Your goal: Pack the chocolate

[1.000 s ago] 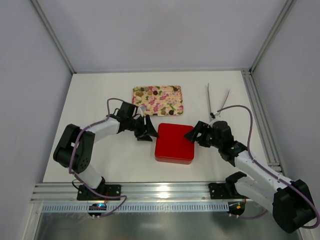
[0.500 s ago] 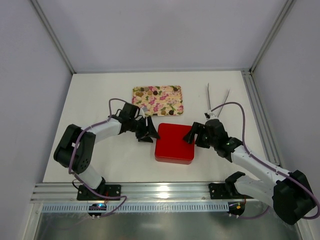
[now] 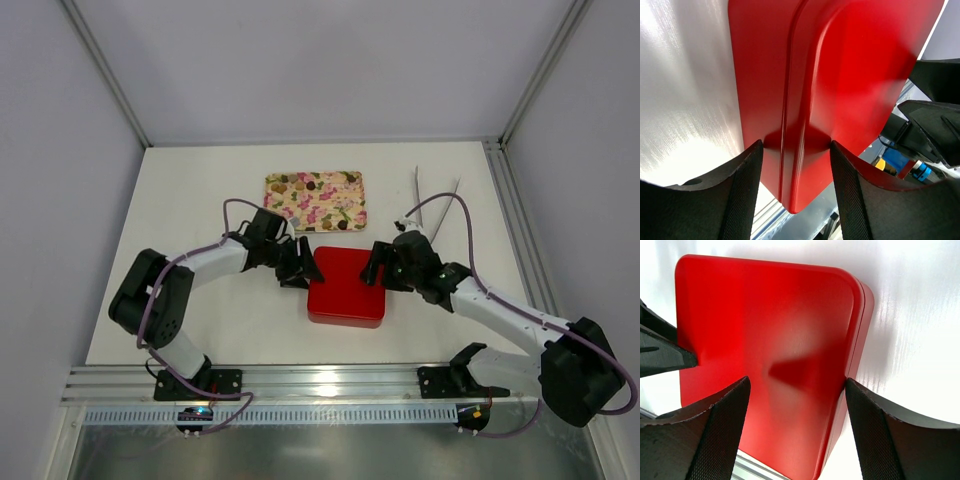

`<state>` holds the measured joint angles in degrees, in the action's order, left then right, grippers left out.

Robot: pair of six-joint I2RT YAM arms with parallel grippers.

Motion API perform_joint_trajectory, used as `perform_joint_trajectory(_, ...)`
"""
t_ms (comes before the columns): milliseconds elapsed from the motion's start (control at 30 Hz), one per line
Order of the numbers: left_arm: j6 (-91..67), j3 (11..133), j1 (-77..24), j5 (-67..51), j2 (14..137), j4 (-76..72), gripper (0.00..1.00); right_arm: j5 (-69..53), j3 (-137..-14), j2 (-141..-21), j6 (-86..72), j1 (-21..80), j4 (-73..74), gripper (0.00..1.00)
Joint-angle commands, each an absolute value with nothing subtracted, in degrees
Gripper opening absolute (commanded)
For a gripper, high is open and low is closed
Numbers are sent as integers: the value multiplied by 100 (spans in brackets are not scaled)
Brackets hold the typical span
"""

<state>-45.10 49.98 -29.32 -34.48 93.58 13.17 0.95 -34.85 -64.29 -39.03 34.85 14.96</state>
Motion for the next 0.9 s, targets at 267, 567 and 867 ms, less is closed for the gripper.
perform_joint_trajectory(267,-4658,4940,-2962,-2945,9255,1608,50,396,-3525,-6636,-3823,3560,1494,78)
perform_joint_trajectory(567,-4825,4702,-3076,-2628,9448,1600,45,176,-3006,-6618,-3946,3560,1108,77)
perform_joint_trajectory(867,-4992,4518,-3217,-2329,9729,1591,45,70,-2400,-6416,-4157,3560,835,77)
